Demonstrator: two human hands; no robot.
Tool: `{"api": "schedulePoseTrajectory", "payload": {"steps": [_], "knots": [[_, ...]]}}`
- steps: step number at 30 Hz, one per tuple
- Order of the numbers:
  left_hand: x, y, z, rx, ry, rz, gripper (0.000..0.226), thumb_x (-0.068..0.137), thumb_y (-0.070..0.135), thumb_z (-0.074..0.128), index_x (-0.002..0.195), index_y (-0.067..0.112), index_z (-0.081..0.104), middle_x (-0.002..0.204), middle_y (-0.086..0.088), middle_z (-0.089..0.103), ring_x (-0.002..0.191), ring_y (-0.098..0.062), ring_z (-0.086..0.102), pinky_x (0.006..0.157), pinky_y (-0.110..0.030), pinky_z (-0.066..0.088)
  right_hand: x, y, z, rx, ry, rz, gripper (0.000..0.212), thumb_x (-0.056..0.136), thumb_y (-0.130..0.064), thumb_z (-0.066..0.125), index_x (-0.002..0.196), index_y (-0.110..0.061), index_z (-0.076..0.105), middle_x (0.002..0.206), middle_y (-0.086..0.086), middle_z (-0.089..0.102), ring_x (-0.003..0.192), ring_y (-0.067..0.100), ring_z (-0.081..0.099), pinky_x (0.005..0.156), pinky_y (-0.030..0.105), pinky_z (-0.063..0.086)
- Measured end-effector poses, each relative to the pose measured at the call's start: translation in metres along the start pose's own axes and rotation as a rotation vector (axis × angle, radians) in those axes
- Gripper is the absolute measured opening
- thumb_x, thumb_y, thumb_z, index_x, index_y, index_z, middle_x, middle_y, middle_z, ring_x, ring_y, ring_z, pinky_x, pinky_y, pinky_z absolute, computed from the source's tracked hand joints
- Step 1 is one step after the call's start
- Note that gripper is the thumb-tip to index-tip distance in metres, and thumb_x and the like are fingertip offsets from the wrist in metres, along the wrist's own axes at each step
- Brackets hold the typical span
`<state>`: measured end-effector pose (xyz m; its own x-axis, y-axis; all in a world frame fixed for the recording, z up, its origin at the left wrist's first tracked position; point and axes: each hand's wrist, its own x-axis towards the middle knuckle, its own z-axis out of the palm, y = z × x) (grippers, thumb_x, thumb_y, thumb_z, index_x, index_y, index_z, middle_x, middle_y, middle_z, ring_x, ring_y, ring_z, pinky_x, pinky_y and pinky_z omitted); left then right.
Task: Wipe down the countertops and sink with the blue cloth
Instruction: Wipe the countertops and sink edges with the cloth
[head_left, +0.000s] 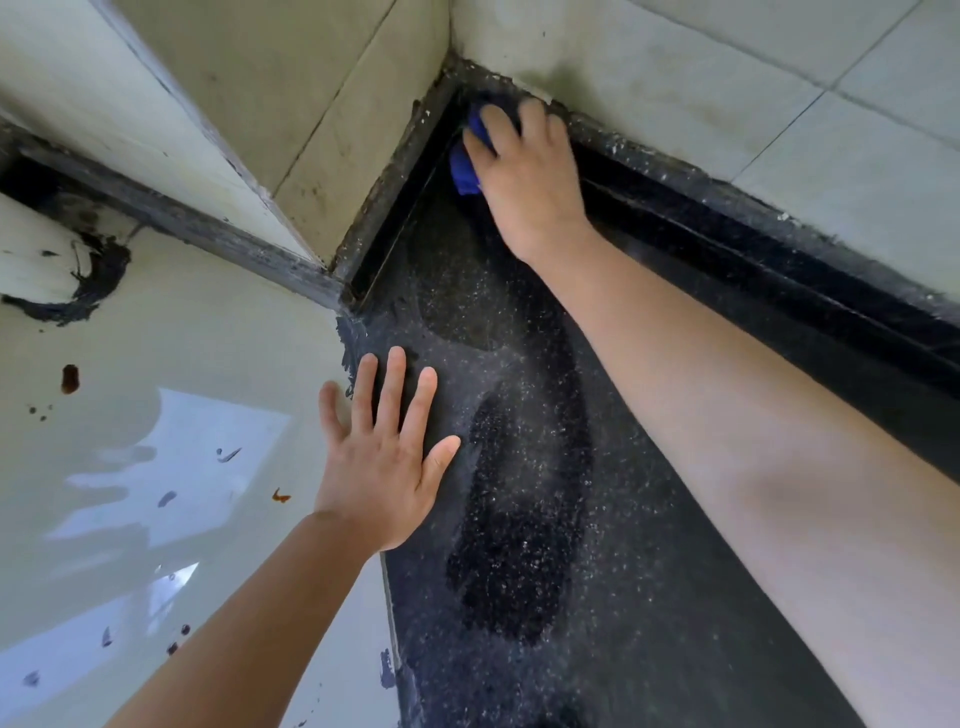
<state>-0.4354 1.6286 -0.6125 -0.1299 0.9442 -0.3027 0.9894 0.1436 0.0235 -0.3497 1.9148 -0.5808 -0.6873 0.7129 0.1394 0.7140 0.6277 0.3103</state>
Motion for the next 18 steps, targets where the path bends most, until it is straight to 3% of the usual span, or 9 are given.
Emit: {"api": "schedulePoseTrajectory", "payload": {"steps": [1,3,5,7,11,14,18], "knots": [[0.000,0.000,0.000,0.002,0.003,0.000,0.069,0.101,0.059,0.008,0.158,0.020,0.015,0.165,-0.011,0.007,0.151,-0.037,0.005,0.116,-0.065,0.008,0.010,-0.006,-0.004,-0.014,-0.027,-0.034,0.045,0.087,-0.014,0.039,0.122,-0.006,0.068,0.124,0.016,0.063,0.103,0.041,0.061,0.081,0.045,0.049],[0.000,0.000,0.000,0.001,0.005,0.000,0.069,0.101,0.059,0.009,0.157,0.020,0.016,0.165,-0.012,0.009,0.151,-0.038,0.007,0.116,-0.066,0.009,0.017,-0.007,-0.004,-0.033,-0.048,-0.053,0.040,0.089,-0.013,0.045,0.121,-0.006,0.068,0.129,0.016,0.061,0.110,0.042,0.059,0.088,0.047,0.048],[0.001,0.000,0.000,0.001,-0.003,0.000,0.069,0.101,0.059,0.009,0.157,0.020,0.017,0.165,-0.012,0.009,0.151,-0.038,0.007,0.116,-0.065,0.008,0.006,0.007,0.005,-0.057,-0.008,-0.005,0.036,0.086,-0.015,0.055,0.119,-0.011,0.070,0.124,0.012,0.063,0.105,0.039,0.061,0.084,0.044,0.050],[0.000,0.000,0.000,0.001,-0.005,0.004,0.070,0.101,0.059,0.008,0.157,0.019,0.017,0.165,-0.012,0.009,0.151,-0.038,0.007,0.116,-0.065,0.009,-0.027,0.026,0.021,0.007,-0.002,0.059,0.042,0.089,-0.013,0.052,0.129,-0.012,0.062,0.129,0.013,0.060,0.104,0.041,0.059,0.084,0.046,0.048],[0.001,0.000,-0.002,-0.016,0.002,0.004,0.070,0.100,0.060,0.007,0.156,0.018,0.018,0.164,-0.013,0.012,0.150,-0.039,0.010,0.115,-0.066,0.012,-0.125,0.070,0.040,0.162,0.023,0.348,0.045,0.099,-0.032,0.051,0.142,-0.019,0.052,0.132,0.013,0.055,0.100,0.041,0.054,0.081,0.048,0.044],[0.001,0.000,0.000,-0.017,0.002,0.014,0.071,0.100,0.059,0.010,0.156,0.017,0.019,0.164,-0.014,0.013,0.150,-0.040,0.011,0.114,-0.067,0.012,-0.176,0.086,0.037,0.231,-0.070,0.543,0.050,0.102,-0.044,0.041,0.148,-0.024,0.045,0.140,0.009,0.048,0.109,0.039,0.048,0.090,0.047,0.039],[0.000,0.000,-0.001,0.000,0.001,0.008,0.071,0.099,0.059,0.008,0.156,0.017,0.019,0.163,-0.015,0.014,0.149,-0.041,0.012,0.114,-0.066,0.012,-0.159,0.061,0.036,0.370,-0.087,0.742,0.052,0.100,-0.046,0.040,0.149,-0.028,0.044,0.147,0.005,0.043,0.118,0.037,0.042,0.098,0.045,0.037]]}}
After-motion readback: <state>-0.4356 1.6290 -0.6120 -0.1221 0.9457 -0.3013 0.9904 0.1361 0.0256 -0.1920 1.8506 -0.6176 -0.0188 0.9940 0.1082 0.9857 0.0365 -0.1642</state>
